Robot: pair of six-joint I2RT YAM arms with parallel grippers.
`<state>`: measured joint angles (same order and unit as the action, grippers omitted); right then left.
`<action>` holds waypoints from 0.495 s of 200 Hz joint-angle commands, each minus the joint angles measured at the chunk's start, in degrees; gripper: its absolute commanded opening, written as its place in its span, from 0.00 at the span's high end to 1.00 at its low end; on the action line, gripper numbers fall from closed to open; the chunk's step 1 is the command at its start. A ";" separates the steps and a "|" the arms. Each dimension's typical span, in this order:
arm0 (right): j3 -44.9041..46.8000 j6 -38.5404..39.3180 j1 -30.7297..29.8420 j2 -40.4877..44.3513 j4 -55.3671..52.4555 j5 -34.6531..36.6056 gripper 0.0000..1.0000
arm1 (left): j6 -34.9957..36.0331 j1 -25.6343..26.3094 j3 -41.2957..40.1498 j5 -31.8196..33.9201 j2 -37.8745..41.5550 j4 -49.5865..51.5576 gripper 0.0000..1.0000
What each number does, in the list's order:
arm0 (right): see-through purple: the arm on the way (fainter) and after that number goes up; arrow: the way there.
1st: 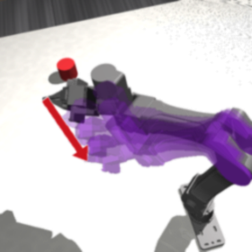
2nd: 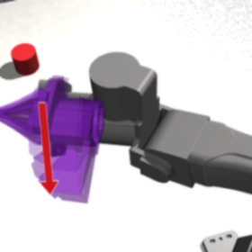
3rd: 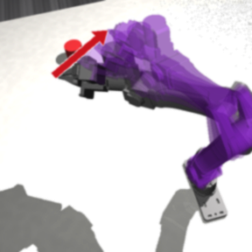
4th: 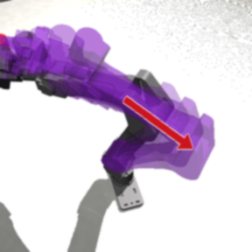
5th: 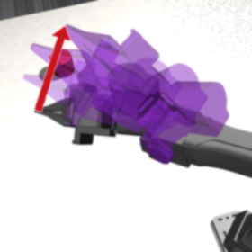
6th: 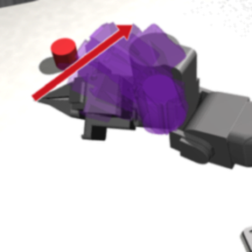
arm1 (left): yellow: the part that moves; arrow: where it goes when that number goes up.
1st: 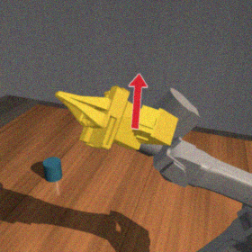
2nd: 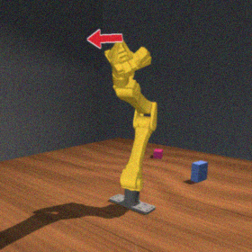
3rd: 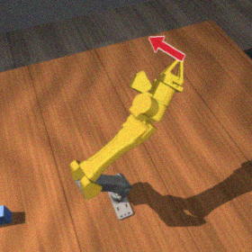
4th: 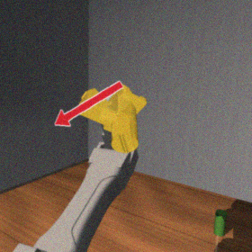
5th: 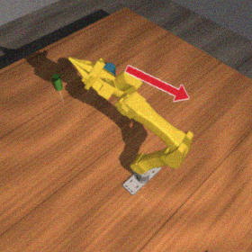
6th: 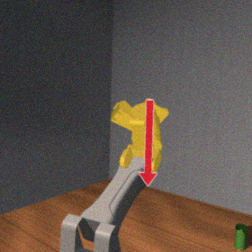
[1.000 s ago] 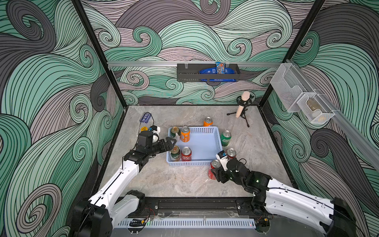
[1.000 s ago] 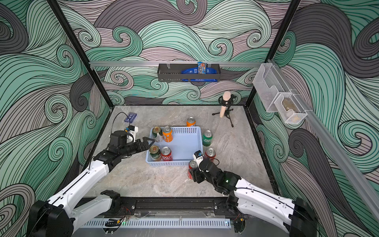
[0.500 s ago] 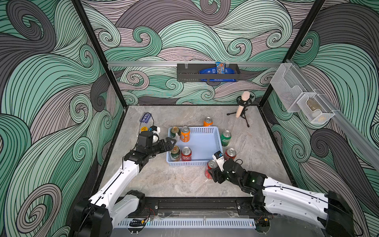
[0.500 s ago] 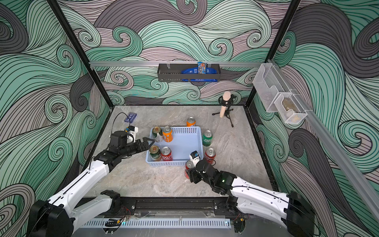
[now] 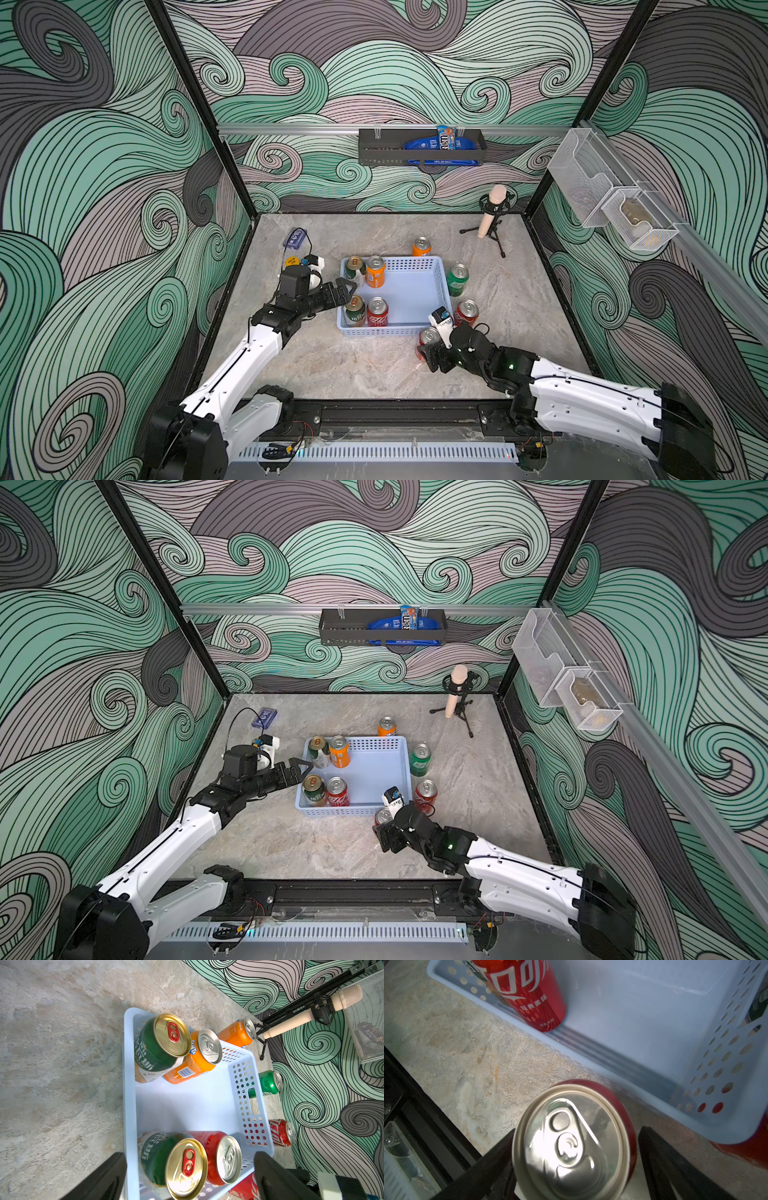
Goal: Take out the drinks from the basket
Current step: Place the drink at the center of the board.
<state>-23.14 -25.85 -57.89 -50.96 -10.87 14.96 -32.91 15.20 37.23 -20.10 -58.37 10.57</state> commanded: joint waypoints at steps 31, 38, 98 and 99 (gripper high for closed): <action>-7.91 -1.71 -0.26 3.20 0.72 0.87 0.06 | 2.19 0.44 0.62 1.89 1.24 0.60 0.02; -9.56 -1.36 -0.26 2.79 0.26 1.46 0.05 | 2.27 0.44 0.77 2.15 1.41 0.67 0.02; -25.47 -1.37 6.62 -10.71 -7.44 -0.56 0.01 | 2.67 0.44 1.20 4.45 3.15 -0.10 0.01; -25.60 -1.38 6.85 -10.95 -7.38 -0.77 0.01 | 2.67 0.44 1.19 4.54 3.20 -0.06 0.01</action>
<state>-45.30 -27.03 -55.02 -57.67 -14.83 16.62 -31.51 15.20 37.26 -17.56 -56.77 10.74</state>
